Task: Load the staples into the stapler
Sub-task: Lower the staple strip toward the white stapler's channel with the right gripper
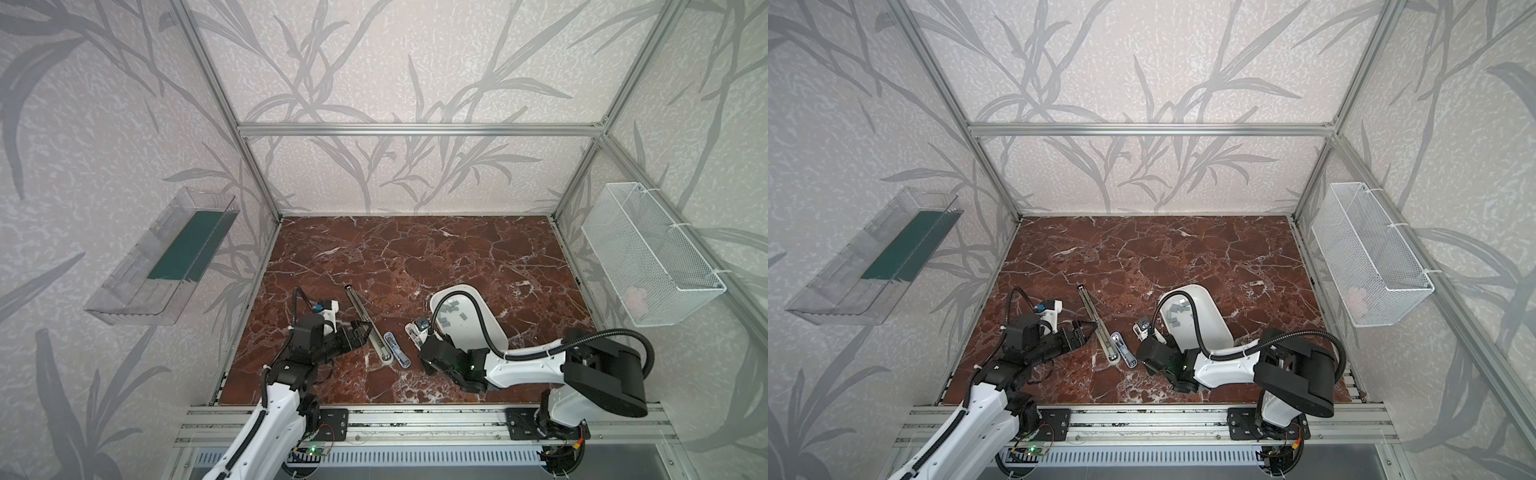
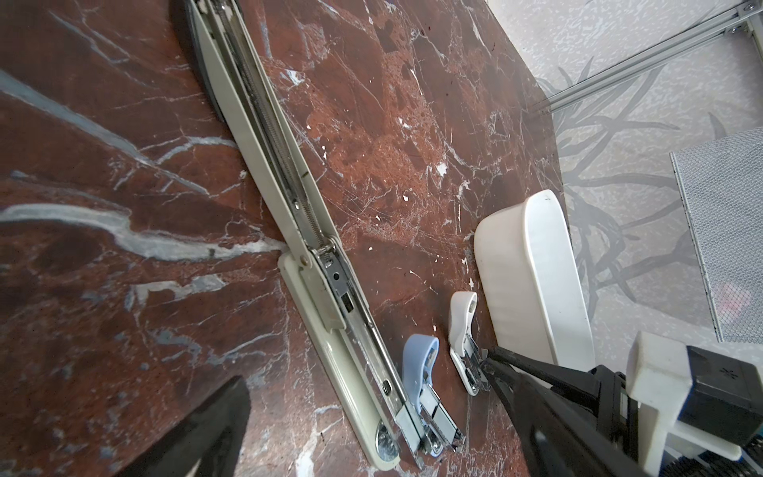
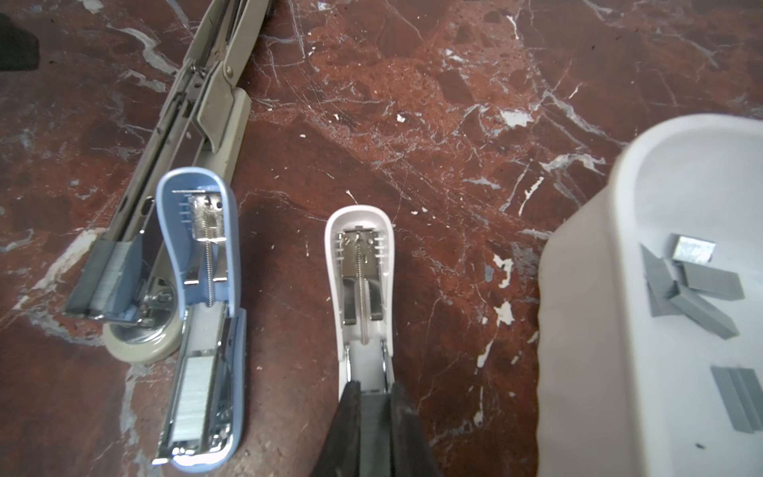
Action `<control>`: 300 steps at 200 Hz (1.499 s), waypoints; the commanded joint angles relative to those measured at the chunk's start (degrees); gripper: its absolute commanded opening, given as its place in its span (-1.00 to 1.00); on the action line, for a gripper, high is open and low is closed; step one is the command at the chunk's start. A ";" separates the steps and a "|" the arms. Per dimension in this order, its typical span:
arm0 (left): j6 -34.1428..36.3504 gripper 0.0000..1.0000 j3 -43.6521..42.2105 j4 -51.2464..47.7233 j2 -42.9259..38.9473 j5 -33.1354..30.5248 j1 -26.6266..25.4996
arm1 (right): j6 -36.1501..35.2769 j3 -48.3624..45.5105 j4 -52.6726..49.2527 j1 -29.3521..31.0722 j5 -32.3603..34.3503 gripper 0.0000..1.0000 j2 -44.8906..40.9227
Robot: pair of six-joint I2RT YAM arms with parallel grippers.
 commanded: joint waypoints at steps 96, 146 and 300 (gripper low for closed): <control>0.13 0.99 0.42 -0.04 -1.23 -1.05 -0.29 | 0.30 1.41 -0.26 -0.33 -0.16 -0.91 0.50; 0.16 0.99 0.45 -0.08 -1.36 -1.25 -0.29 | -1.14 1.90 -1.60 -0.29 0.11 -0.76 -2.02; 0.09 0.99 0.41 -0.08 -1.66 -1.49 -0.33 | -8.05 9.14 -12.20 -0.88 -0.44 -0.43 2.43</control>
